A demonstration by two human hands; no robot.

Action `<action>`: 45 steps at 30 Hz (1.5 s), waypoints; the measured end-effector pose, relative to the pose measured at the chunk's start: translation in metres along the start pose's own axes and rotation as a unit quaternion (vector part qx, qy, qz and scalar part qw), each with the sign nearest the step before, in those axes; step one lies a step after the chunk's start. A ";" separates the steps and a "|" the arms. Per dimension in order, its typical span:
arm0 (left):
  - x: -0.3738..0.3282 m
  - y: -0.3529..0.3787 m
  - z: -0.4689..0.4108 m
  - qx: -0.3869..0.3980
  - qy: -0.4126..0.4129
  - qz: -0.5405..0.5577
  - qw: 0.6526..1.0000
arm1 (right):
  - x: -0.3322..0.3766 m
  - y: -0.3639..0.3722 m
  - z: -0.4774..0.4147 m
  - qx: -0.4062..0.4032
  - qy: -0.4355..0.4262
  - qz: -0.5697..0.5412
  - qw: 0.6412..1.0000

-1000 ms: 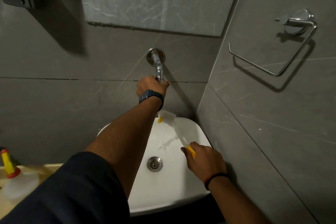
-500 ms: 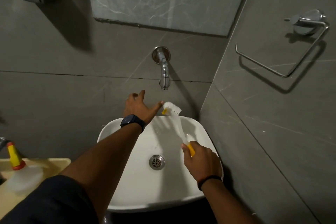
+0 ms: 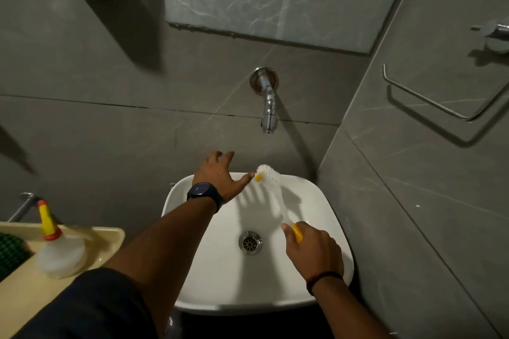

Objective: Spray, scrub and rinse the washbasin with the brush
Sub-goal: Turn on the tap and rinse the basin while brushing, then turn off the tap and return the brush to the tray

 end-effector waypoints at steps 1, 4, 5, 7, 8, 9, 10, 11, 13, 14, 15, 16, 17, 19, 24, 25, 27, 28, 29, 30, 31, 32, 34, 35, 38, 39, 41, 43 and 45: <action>0.004 -0.001 0.005 0.009 0.009 -0.015 1.000 | 0.001 0.001 0.001 -0.005 0.006 -0.010 1.000; 0.028 -0.008 0.026 0.019 0.018 -0.045 0.999 | 0.015 0.001 0.004 -0.029 0.017 -0.063 0.997; 0.041 -0.014 0.035 0.017 0.008 -0.046 0.999 | 0.023 0.001 0.005 -0.035 0.015 -0.087 0.995; 0.077 -0.032 0.055 0.002 -0.034 -0.042 0.999 | 0.049 0.007 0.010 -0.033 -0.001 -0.147 0.989; 0.096 -0.042 0.065 -0.011 -0.056 -0.042 0.998 | 0.063 0.011 0.012 -0.029 -0.008 -0.178 0.984; 0.119 -0.056 0.076 -0.029 -0.082 -0.046 0.995 | 0.082 0.016 0.015 -0.021 -0.021 -0.207 0.978; 0.142 -0.071 0.087 -0.049 -0.111 -0.054 0.991 | 0.103 0.022 0.019 -0.012 -0.038 -0.232 0.972; 0.167 -0.087 0.098 -0.069 -0.143 -0.062 0.985 | 0.127 0.029 0.025 0.002 -0.061 -0.254 0.965; 0.214 -0.119 0.123 -0.110 -0.198 -0.076 0.971 | 0.176 0.043 0.041 0.044 -0.111 -0.285 0.951; 0.239 -0.134 0.137 -0.131 -0.225 -0.086 0.962 | 0.204 0.052 0.053 0.067 -0.141 -0.300 0.941; 0.261 -0.147 0.151 -0.146 -0.250 -0.100 0.952 | 0.230 0.061 0.065 0.093 -0.171 -0.316 0.929; 0.284 -0.159 0.165 -0.155 -0.274 -0.118 0.942 | 0.255 0.070 0.079 0.121 -0.202 -0.329 0.914; 0.306 -0.169 0.180 -0.161 -0.299 -0.135 0.931 | 0.279 0.082 0.094 0.154 -0.234 -0.335 0.900; 0.343 -0.185 0.206 -0.171 -0.347 -0.157 0.909 | 0.318 0.107 0.122 0.199 -0.299 -0.320 0.877; 0.424 -0.205 0.259 -0.159 -0.432 -0.209 0.863 | 0.379 0.190 0.187 0.317 -0.386 -0.240 0.832; 0.438 -0.206 0.266 -0.150 -0.441 -0.219 0.857 | 0.386 0.207 0.199 0.339 -0.396 -0.220 0.825; 0.462 -0.202 0.275 -0.130 -0.443 -0.236 0.855 | 0.395 0.238 0.218 0.366 -0.420 -0.185 0.810; 0.470 -0.199 0.276 -0.121 -0.438 -0.240 0.858 | 0.397 0.249 0.225 0.374 -0.435 -0.168 0.802; 0.478 -0.195 0.278 -0.114 -0.434 -0.243 0.860 | 0.400 0.260 0.232 0.377 -0.450 -0.155 0.795; 0.484 -0.191 0.278 -0.107 -0.428 -0.246 0.863 | 0.402 0.270 0.238 0.381 -0.464 -0.142 0.787; 0.490 -0.187 0.277 -0.101 -0.422 -0.248 0.866 | 0.404 0.280 0.244 0.382 -0.476 -0.132 0.781; 0.493 -0.183 0.276 -0.095 -0.417 -0.248 0.869 | 0.405 0.288 0.249 0.388 -0.484 -0.120 0.775; 0.498 -0.175 0.274 -0.089 -0.410 -0.244 0.874 | 0.407 0.301 0.256 0.397 -0.492 -0.107 0.767; 0.501 -0.171 0.274 -0.087 -0.409 -0.244 0.875 | 0.409 0.307 0.260 0.400 -0.494 -0.106 0.764; 0.508 -0.160 0.274 -0.076 -0.413 -0.245 0.874 | 0.413 0.321 0.267 0.414 -0.492 -0.103 0.759; 0.510 -0.157 0.274 -0.073 -0.412 -0.247 0.874 | 0.414 0.326 0.270 0.417 -0.492 -0.107 0.757; 0.512 -0.152 0.276 -0.077 -0.408 -0.254 0.873 | 0.416 0.332 0.274 0.427 -0.488 -0.104 0.754; 0.513 -0.150 0.278 -0.078 -0.408 -0.256 0.873 | 0.415 0.339 0.279 0.432 -0.493 -0.097 0.749; 0.513 -0.149 0.277 -0.066 -0.405 -0.263 0.873 | 0.413 0.342 0.283 0.437 -0.498 -0.083 0.744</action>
Point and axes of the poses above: each hand's wrist, its own z-axis away from the middle knuckle, its own y-axis out of the palm, x = y × z, the point moved 5 cm from there along -z, towards the middle knuckle, and after that the axes turned 13 degrees about -x, right-handed, at the moved point
